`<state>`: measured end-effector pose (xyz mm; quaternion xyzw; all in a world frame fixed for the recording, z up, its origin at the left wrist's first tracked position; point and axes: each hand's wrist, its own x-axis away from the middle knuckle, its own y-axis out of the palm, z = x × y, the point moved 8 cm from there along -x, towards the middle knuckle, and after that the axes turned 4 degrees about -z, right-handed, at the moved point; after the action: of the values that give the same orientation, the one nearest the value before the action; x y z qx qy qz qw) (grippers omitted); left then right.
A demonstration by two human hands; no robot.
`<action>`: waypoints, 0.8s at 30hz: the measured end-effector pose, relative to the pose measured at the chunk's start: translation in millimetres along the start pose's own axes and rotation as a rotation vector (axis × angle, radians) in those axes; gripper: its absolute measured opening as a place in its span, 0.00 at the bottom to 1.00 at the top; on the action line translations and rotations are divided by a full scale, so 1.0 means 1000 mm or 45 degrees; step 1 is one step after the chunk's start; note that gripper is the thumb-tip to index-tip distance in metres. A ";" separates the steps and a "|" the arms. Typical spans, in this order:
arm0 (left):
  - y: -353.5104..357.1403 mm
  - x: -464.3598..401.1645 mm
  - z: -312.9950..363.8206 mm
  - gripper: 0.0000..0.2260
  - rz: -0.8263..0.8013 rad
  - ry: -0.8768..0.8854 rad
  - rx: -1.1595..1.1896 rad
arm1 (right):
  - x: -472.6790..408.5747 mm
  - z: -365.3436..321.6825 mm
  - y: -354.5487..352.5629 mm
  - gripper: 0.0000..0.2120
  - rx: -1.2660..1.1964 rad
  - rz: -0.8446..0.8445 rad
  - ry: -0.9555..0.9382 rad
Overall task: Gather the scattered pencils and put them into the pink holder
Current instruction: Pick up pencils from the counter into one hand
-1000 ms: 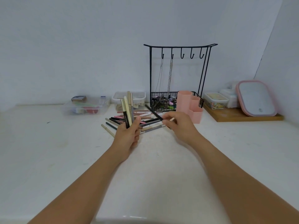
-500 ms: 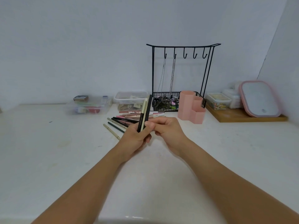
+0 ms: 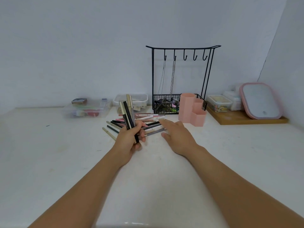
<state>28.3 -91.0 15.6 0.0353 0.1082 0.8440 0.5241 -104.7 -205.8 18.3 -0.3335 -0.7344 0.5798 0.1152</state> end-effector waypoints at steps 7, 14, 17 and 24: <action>-0.004 0.001 0.000 0.12 0.102 -0.032 0.064 | -0.001 -0.005 -0.004 0.14 0.140 0.020 -0.022; -0.004 0.004 0.001 0.20 0.149 -0.032 -0.017 | 0.002 0.000 -0.012 0.07 0.090 0.092 0.011; -0.004 0.004 0.000 0.20 0.141 -0.024 -0.059 | 0.001 0.000 -0.015 0.03 0.094 0.085 0.000; -0.002 0.003 0.001 0.15 0.114 0.013 -0.048 | -0.001 0.010 -0.020 0.05 -0.003 -0.042 0.042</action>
<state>28.7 -86.8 15.9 0.0260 0.0932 0.8687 0.4858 -116.9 -216.5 34.2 -0.3311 -0.7386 0.5712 0.1364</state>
